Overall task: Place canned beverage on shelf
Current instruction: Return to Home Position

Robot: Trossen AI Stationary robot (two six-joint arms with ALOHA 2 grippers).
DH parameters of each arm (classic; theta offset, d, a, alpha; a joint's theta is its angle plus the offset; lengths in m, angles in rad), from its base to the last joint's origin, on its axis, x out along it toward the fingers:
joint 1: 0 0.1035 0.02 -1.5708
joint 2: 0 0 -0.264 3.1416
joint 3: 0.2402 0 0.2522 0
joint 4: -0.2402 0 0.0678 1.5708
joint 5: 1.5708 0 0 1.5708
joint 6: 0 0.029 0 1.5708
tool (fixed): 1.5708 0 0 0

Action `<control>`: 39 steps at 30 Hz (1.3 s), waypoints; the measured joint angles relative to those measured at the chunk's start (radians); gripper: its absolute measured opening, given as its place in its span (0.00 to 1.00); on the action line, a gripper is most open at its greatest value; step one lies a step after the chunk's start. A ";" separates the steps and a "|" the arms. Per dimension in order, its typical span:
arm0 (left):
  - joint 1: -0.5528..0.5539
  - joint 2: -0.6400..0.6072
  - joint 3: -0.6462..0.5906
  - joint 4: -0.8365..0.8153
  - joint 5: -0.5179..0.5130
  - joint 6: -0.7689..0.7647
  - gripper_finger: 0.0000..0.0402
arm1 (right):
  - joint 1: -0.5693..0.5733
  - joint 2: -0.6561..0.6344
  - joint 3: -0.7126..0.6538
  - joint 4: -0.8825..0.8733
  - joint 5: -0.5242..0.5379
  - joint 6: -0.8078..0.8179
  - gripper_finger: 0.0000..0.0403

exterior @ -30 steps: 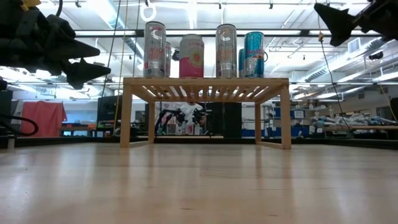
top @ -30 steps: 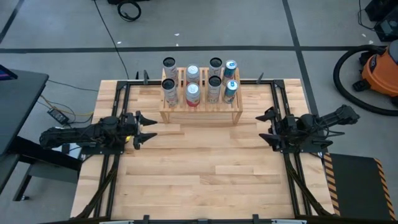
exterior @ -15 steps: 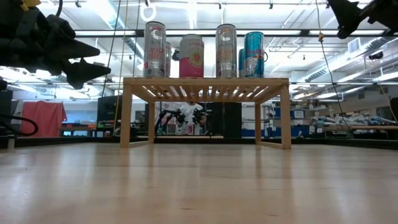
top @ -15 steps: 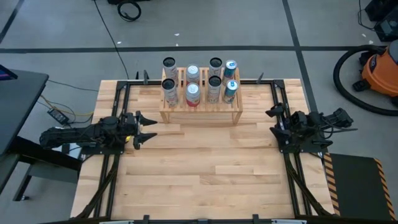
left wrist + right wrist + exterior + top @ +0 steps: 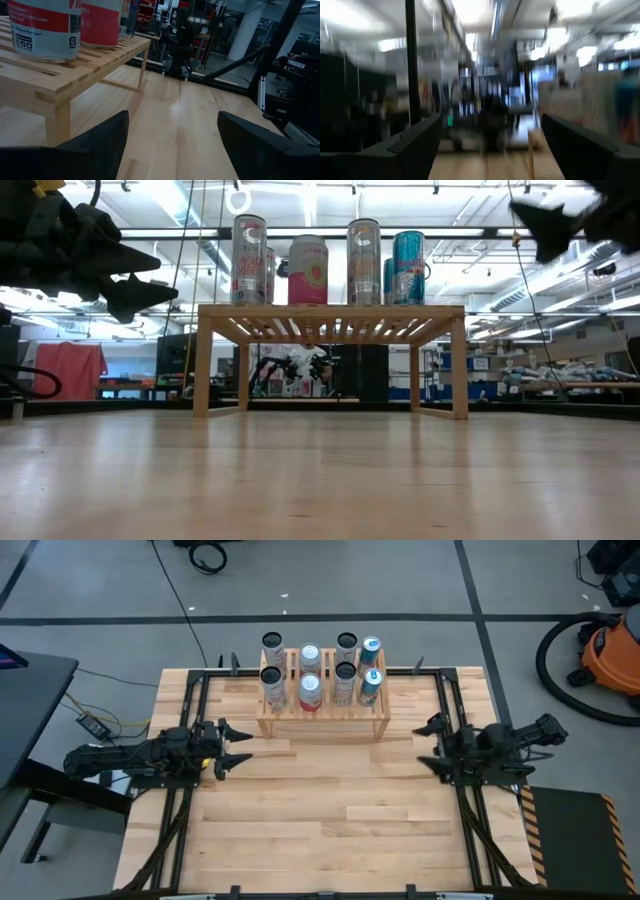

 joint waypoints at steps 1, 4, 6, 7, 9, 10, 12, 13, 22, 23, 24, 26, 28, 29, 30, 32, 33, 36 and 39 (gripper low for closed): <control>0.000 0.000 0.000 0.000 0.000 0.000 0.76 | 0.000 0.000 0.000 -0.059 0.000 0.000 0.87; 0.000 0.000 0.000 0.000 0.000 0.000 0.76 | 0.000 0.000 0.000 -0.179 0.000 0.000 0.87; 0.000 0.000 0.000 0.000 0.000 0.001 0.76 | 0.000 0.000 0.000 -0.240 0.000 0.000 0.87; 0.000 0.000 0.000 0.000 0.000 0.001 0.76 | 0.000 0.000 0.000 -0.256 0.000 0.000 0.87; 0.000 0.000 0.000 0.000 0.000 0.000 0.76 | 0.000 0.000 0.000 -0.286 0.000 0.000 0.87; 0.000 0.000 0.000 0.000 0.000 0.000 0.76 | 0.000 0.000 0.000 -0.301 0.000 0.000 0.87; 0.000 0.000 0.000 0.000 0.000 0.001 0.76 | 0.000 0.000 0.000 -0.323 0.000 0.000 0.87; 0.000 0.000 0.000 0.000 0.000 0.001 0.76 | 0.000 0.000 0.000 -0.336 0.000 0.000 0.87; 0.000 0.000 0.000 0.000 0.000 0.001 0.76 | 0.000 0.000 0.000 -0.350 0.000 0.000 0.87; 0.000 0.000 0.000 0.000 0.000 0.000 0.76 | 0.000 0.000 0.000 -0.350 0.000 0.000 0.87; 0.000 0.000 0.000 0.000 0.000 0.000 0.76 | 0.000 0.000 0.000 -0.350 0.000 0.000 0.87; 0.000 0.000 0.000 0.000 0.000 0.001 0.76 | 0.000 0.000 0.000 -0.350 0.000 0.000 0.87; 0.000 0.000 0.000 0.000 0.000 0.000 0.76 | 0.000 0.000 0.000 -0.350 0.000 0.000 0.87; 0.000 0.000 0.000 0.000 0.000 0.000 0.76 | 0.000 0.000 0.000 -0.350 0.000 0.000 0.87; 0.000 0.000 0.000 0.000 0.000 0.000 0.76 | 0.000 0.000 0.000 -0.350 0.000 0.000 0.87; 0.000 0.000 0.000 0.000 0.000 0.000 0.76 | 0.000 0.000 0.000 -0.350 -0.001 0.000 0.87; 0.000 0.000 0.000 0.000 0.000 0.000 0.76 | 0.000 0.000 0.000 -0.350 -0.001 0.000 0.87; 0.000 0.000 0.000 0.000 0.000 0.001 0.76 | 0.000 0.000 0.000 -0.350 -0.001 0.000 0.87; 0.000 0.000 0.000 0.000 0.000 0.000 0.76 | 0.000 0.000 0.000 -0.350 -0.001 0.000 0.87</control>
